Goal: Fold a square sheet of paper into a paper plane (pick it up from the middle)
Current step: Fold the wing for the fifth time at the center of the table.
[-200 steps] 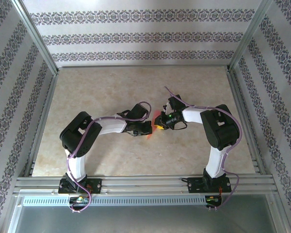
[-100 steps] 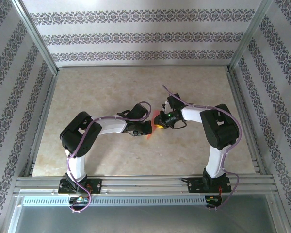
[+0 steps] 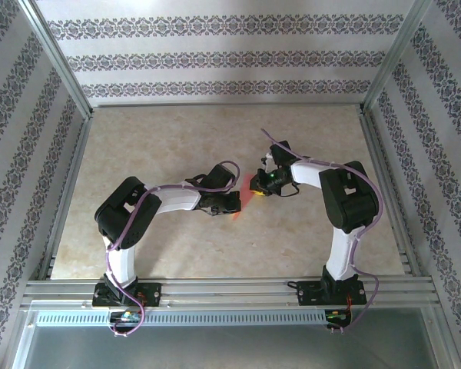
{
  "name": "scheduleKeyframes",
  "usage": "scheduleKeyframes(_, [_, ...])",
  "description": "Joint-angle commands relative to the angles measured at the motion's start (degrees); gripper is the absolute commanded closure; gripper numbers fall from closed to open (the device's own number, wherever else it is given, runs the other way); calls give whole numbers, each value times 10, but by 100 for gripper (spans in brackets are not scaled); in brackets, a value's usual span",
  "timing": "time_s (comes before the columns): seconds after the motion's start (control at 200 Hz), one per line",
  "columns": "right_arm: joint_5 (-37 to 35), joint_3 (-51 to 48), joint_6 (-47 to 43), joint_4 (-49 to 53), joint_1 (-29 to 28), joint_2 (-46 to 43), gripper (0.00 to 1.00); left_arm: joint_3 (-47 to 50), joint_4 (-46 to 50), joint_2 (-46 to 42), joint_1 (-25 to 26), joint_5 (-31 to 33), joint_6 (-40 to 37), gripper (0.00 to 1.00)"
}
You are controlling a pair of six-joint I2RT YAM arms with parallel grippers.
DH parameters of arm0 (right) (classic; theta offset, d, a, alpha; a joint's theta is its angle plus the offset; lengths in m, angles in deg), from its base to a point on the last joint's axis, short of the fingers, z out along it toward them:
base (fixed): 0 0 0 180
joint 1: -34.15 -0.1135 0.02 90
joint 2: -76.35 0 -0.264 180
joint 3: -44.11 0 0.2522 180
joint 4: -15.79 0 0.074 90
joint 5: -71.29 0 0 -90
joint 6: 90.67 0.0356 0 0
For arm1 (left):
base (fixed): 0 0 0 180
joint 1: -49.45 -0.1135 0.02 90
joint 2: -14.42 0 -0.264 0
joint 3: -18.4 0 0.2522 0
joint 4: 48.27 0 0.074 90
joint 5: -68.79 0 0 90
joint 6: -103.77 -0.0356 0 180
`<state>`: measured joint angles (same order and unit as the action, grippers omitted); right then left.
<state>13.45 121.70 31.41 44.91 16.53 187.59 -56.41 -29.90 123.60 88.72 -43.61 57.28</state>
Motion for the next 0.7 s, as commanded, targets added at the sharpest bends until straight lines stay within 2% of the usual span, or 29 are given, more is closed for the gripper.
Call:
scheduleKeyframes(0.0, [-55,24,-27,12,20,19,82,12,63,8,-5,16,-13,100])
scheduleKeyframes(0.695, [-50,115,-41,30,104,73,82,8,71,11,-5,12,-20,100])
